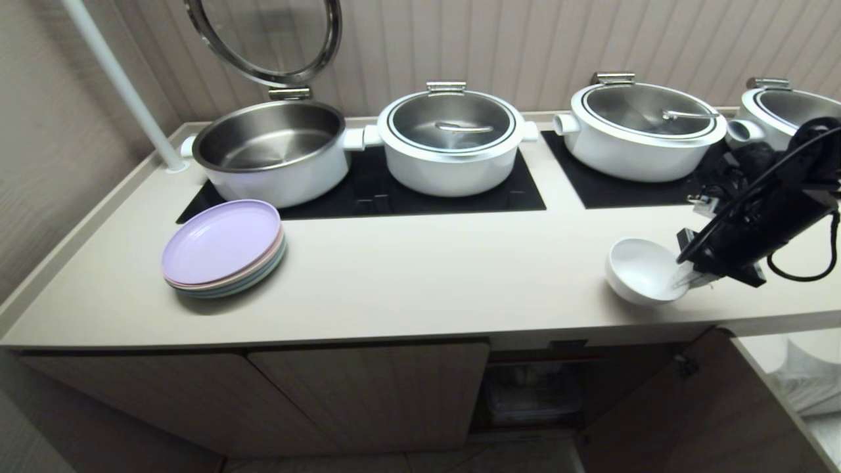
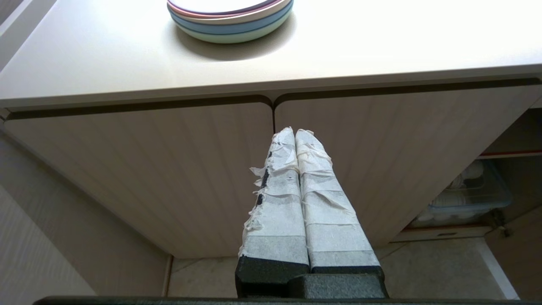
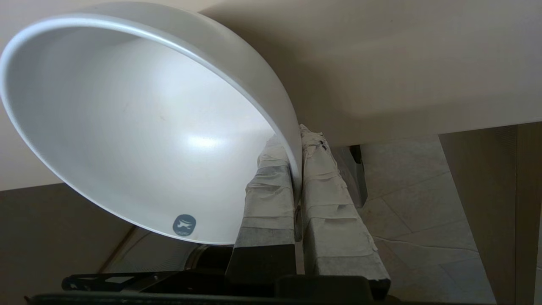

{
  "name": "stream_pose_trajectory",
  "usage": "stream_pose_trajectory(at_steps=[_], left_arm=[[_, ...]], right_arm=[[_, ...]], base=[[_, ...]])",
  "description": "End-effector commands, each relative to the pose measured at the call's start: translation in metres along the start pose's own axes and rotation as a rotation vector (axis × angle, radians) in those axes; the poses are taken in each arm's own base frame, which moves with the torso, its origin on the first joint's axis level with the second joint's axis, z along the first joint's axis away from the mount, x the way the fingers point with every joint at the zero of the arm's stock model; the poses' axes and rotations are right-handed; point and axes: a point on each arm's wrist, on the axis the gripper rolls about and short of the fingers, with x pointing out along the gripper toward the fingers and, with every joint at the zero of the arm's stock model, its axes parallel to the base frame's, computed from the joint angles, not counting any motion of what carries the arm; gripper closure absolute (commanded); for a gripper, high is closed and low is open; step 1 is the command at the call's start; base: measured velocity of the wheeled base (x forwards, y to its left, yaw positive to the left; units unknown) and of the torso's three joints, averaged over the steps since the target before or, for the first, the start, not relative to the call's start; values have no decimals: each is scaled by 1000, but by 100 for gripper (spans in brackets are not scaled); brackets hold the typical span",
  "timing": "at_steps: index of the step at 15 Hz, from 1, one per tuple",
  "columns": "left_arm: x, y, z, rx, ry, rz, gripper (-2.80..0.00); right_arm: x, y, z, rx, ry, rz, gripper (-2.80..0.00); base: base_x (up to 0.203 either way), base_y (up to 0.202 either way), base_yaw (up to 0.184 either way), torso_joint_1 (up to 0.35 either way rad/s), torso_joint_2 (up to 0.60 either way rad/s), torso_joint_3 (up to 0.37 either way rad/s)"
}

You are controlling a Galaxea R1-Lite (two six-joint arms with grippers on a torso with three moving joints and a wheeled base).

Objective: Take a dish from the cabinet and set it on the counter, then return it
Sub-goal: Place it on the table

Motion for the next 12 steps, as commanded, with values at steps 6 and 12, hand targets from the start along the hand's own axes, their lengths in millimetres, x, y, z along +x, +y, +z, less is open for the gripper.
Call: stream_pose_trajectory(at_steps=[6,12], left_arm=[[0,0,0,-1,0,0,0],[0,0,0,0,0,0,0]], right_arm=[[6,-1,1,7,11,-2,0],[7,-2,3,4,6,-4,0]], base=[[0,0,0,0,0,0],[0,0,0,0,0,0]])
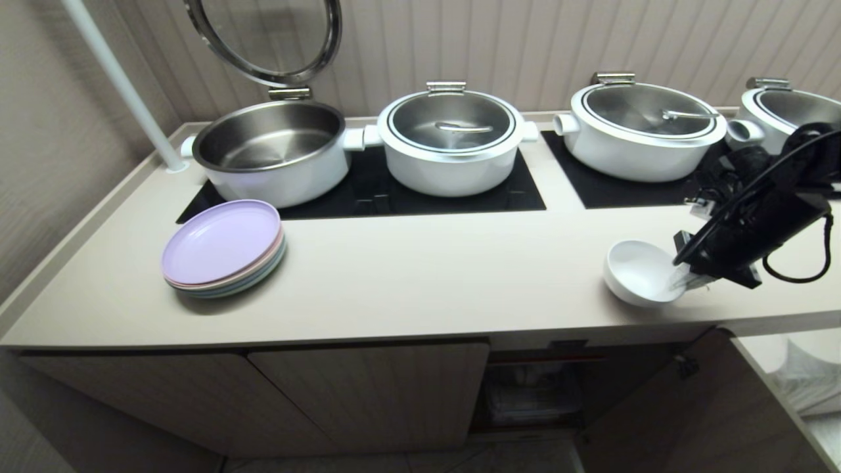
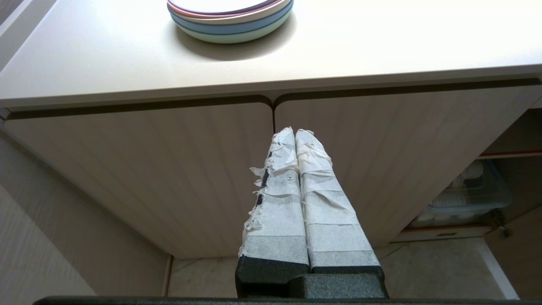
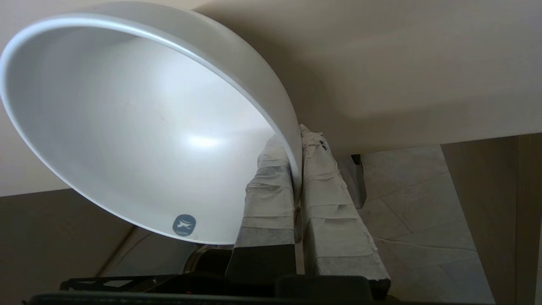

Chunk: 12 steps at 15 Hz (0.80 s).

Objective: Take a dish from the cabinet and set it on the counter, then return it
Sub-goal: Place it on the table

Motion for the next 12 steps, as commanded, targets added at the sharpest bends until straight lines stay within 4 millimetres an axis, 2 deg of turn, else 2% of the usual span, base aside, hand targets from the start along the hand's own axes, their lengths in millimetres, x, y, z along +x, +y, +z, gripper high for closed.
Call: stream_pose_trajectory(at_steps=[1,12], left_arm=[[0,0,0,1,0,0,0],[0,0,0,0,0,1,0]], right_arm=[[1,0,0,2,3,1,0],[8,-2,8,50,-43,-18,0]], base=[[0,0,0,0,0,0],[0,0,0,0,0,0]])
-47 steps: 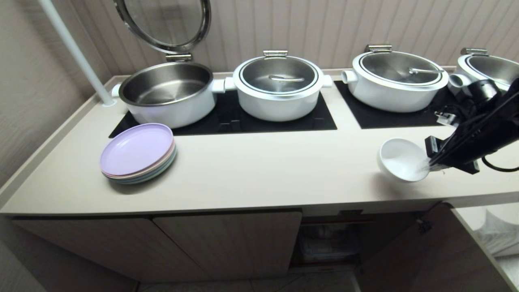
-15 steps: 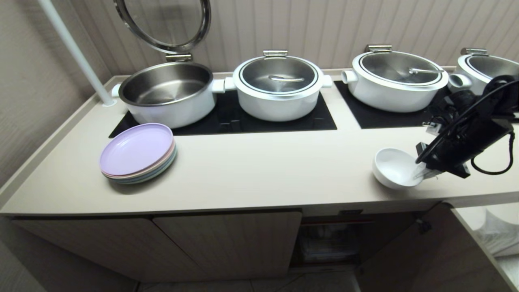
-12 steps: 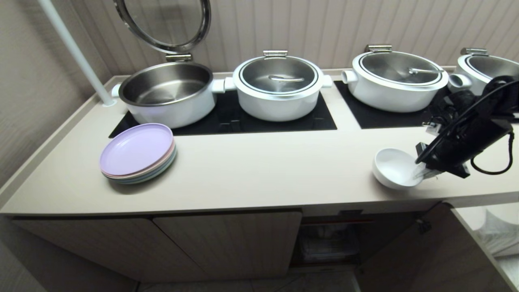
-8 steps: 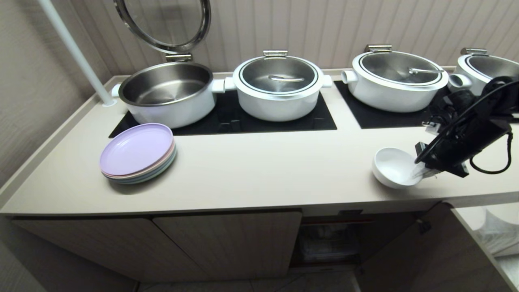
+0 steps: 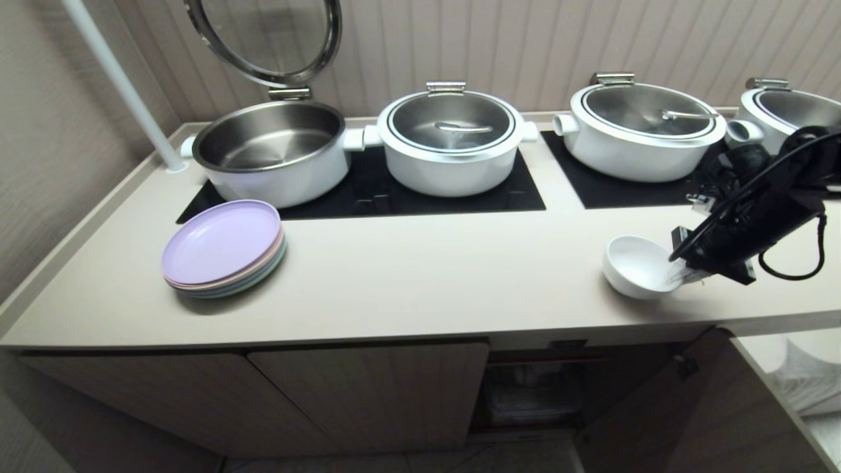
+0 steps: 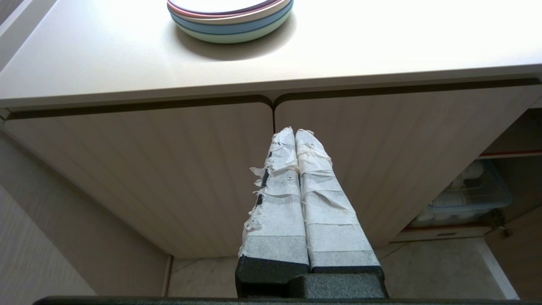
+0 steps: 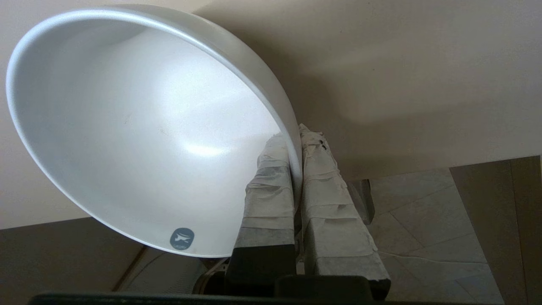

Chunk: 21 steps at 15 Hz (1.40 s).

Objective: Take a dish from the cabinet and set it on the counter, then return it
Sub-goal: Place it on the table

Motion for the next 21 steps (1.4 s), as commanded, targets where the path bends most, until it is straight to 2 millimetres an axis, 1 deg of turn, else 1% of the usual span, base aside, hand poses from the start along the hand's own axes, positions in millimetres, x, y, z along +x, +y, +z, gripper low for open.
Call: stream_pose_trajectory(at_steps=[1,17,18,21], left_arm=[[0,0,0,0,0,0,0],[0,0,0,0,0,0,0],[0,0,0,0,0,1,0],[0,0,0,0,0,0,0]], right_arm=[[3,-1,0,4,9,-2,0],[6,-1,1,1,11,-1,0],[6,-1,1,-1,7,0,-280],[6,0,4,-7,-19,7,-280]], base=[[0,0,0,0,0,0],[0,0,0,0,0,0],[0,0,0,0,0,0],[0,0,0,0,0,0]])
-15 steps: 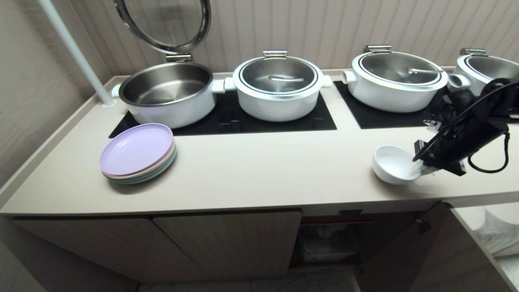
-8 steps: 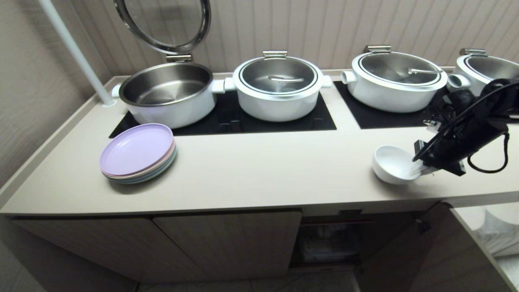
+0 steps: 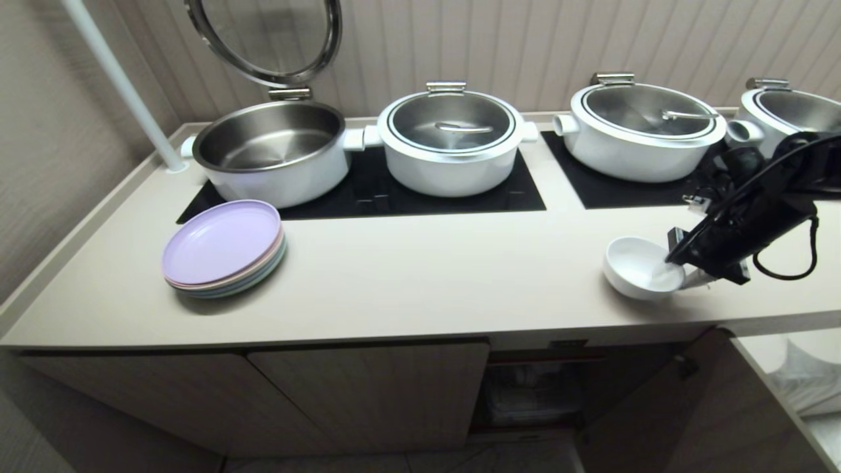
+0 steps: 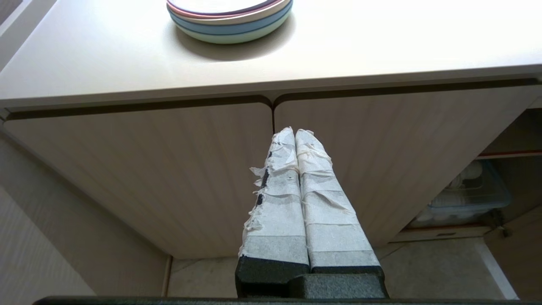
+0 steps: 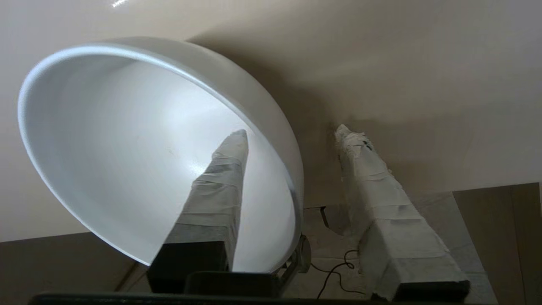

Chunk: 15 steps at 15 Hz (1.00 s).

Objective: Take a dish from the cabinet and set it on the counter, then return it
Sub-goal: Place it on the table

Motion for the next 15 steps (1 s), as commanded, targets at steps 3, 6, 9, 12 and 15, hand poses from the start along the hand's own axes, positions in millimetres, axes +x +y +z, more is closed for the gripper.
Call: stream_pose_trajectory(at_steps=[3,6,9,12,15], left_arm=[[0,0,0,0,0,1,0],[0,0,0,0,0,1,0],[0,0,0,0,0,1,0],[0,0,0,0,0,1,0],[0,0,0,-1,0,1,0]], right_arm=[[2,0,3,18,-23,8,-280],[2,1,3,16,-27,9,-280],[-1,2,4,13,-42,15,-280],[-5,4,4,6,-55,20,-280],[-9,6,4,0,-71,26,-280]], base=[[0,0,0,0,0,0],[0,0,0,0,0,0],[0,0,0,0,0,0],[0,0,0,0,0,0],[0,0,0,0,0,0]])
